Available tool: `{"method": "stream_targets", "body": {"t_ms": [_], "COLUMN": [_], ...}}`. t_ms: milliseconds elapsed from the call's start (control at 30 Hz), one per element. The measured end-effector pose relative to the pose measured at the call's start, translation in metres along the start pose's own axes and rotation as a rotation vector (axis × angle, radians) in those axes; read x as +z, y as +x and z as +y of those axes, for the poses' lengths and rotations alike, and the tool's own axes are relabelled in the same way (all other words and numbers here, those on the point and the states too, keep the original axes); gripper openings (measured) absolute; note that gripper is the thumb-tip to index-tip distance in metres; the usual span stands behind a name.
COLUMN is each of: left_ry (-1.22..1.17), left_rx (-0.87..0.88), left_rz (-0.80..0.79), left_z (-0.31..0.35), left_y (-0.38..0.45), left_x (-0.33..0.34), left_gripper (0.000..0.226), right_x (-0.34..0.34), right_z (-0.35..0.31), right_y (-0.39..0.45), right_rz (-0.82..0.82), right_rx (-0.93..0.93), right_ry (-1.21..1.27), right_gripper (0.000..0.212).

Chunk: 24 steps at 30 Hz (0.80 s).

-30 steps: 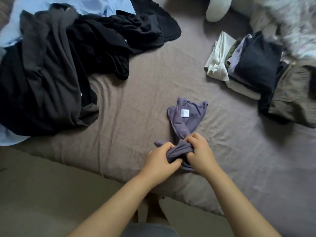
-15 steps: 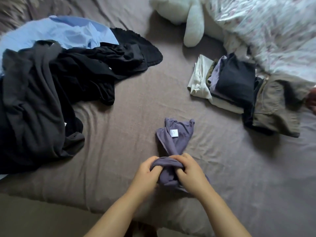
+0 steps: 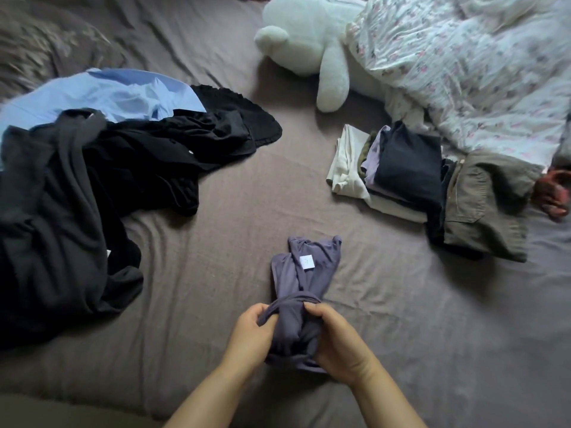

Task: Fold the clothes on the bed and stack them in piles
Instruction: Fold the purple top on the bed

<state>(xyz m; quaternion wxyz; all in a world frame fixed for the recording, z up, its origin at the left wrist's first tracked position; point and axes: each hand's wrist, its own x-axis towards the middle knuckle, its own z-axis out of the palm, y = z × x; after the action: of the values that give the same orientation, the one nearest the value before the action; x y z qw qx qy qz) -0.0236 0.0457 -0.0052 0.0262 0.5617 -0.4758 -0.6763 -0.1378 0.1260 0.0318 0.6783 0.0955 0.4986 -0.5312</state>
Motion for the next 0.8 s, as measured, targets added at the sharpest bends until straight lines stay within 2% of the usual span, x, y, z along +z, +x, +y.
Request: {"method": "stream_targets", "body": {"t_ms": [67, 200, 233, 267, 367, 433, 600, 667, 800], "left_ry": [-0.002, 0.185, 0.182, 0.178, 0.043, -0.030, -0.040, -0.041, -0.355], "left_rx": [0.041, 0.329, 0.412, 0.459, 0.378, 0.299, 0.331, 0.361, 0.274], "left_rz": [0.044, 0.377, 0.406, 0.385, 0.104, 0.012, 0.074, 0.120, 0.314], "left_z": [-0.002, 0.002, 0.005, 0.007, 0.009, 0.004, 0.002, 0.006, 0.008], "left_y": [0.000, -0.011, -0.015, -0.019, -0.028, -0.027, -0.020, -0.021, -0.016], "left_x": [-0.001, -0.008, -0.009, -0.009, 0.000, 0.005, -0.008, -0.016, -0.039], "left_gripper": [0.014, 0.009, 0.006, 0.012, 0.011, 0.024, 0.022, 0.019, 0.018], "right_x": [0.000, -0.004, -0.005, -0.007, -0.010, -0.012, -0.017, -0.020, -0.026], "right_z": [0.002, 0.006, 0.006, 0.007, 0.008, 0.009, 0.009, 0.008, 0.005], "right_y": [-0.001, 0.002, 0.003, 0.005, 0.005, 0.005, 0.008, 0.008, 0.007], "right_rz": [0.028, 0.051, 0.050, 0.037, -0.013, -0.020, 0.062, 0.132, 0.209], "right_rx": [-0.011, -0.109, -0.137, -0.153, -0.180, -0.207, -0.247, -0.267, -0.302], "right_ry": [0.070, 0.031, -0.002, -0.039, -0.129, -0.169, -0.075, -0.134, -0.272], "right_gripper": [0.036, 0.058, 0.065, 0.064, 0.048, 0.045, 0.040, 0.035, 0.023]}}
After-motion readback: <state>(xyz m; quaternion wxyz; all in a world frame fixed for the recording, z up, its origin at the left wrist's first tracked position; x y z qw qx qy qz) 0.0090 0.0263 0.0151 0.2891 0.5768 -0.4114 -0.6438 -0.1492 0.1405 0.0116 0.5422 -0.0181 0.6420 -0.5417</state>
